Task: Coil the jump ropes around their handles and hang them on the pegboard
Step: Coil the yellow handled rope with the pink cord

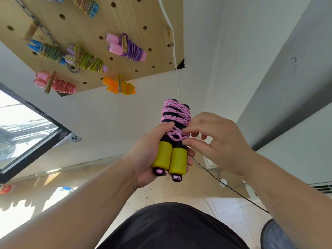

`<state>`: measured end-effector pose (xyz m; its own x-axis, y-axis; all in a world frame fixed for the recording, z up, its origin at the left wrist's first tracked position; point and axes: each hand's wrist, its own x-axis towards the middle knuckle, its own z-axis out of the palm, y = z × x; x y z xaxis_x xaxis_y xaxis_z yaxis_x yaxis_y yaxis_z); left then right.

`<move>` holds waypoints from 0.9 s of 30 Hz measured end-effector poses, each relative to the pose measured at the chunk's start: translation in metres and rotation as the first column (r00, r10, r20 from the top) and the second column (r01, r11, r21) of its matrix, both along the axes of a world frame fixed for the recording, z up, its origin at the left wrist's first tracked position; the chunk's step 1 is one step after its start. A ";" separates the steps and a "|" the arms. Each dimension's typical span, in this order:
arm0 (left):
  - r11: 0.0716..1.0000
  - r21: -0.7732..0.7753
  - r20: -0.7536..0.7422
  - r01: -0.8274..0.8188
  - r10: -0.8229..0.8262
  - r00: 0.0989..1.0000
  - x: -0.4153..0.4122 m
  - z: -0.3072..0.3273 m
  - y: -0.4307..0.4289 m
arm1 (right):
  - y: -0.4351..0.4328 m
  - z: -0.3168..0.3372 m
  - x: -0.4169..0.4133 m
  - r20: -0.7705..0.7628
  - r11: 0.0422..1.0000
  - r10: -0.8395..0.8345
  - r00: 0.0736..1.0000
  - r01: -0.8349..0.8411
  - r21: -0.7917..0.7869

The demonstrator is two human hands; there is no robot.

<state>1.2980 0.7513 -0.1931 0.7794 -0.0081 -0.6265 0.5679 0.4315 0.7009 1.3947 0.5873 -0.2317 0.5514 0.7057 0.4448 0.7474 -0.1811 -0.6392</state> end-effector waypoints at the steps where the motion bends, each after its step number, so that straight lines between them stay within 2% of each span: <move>1: 0.999 0.030 -0.007 0.012 -0.012 1.000 0.001 0.000 0.000 | 0.000 -0.001 -0.002 -0.024 1.000 -0.005 1.000 0.005 0.026; 7: 0.976 0.197 -0.015 0.091 -0.090 0.996 0.001 0.003 0.003 | 0.002 0.001 -0.006 -0.189 1.000 0.011 0.982 -0.013 -0.008; 10: 0.966 0.247 0.018 0.078 -0.085 0.996 0.001 0.003 0.003 | 0.003 0.002 -0.008 -0.133 0.992 -0.060 0.989 0.044 -0.120; 13: 0.973 0.222 0.048 0.063 -0.075 0.996 0.002 0.008 0.003 | 0.002 0.003 -0.014 -0.077 0.992 -0.119 0.990 0.115 -0.061; 15: 0.978 0.198 0.048 0.068 -0.079 0.996 0.002 0.010 0.003 | 0.002 0.005 -0.016 -0.126 0.994 -0.110 0.986 0.109 -0.012; 20: 0.978 0.194 0.046 0.083 -0.093 0.995 -0.001 0.006 0.000 | 0.002 0.006 -0.016 -0.209 0.996 -0.073 0.975 0.062 -0.057; 24: 0.986 0.154 0.033 0.067 -0.073 0.997 -0.002 0.003 -0.005 | 0.002 0.007 -0.015 -0.092 0.980 -0.104 0.990 0.087 -0.178; 27: 0.990 0.137 0.028 0.025 -0.029 0.999 -0.001 0.003 -0.011 | 0.008 0.004 -0.019 0.149 0.950 -0.232 0.961 0.257 -0.176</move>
<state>1.2966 0.7402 -0.1897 0.7984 0.0547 -0.5997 0.5560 0.3155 0.7690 1.3759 0.5952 -0.2279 0.6666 0.6351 0.3904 0.7362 -0.4784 -0.4788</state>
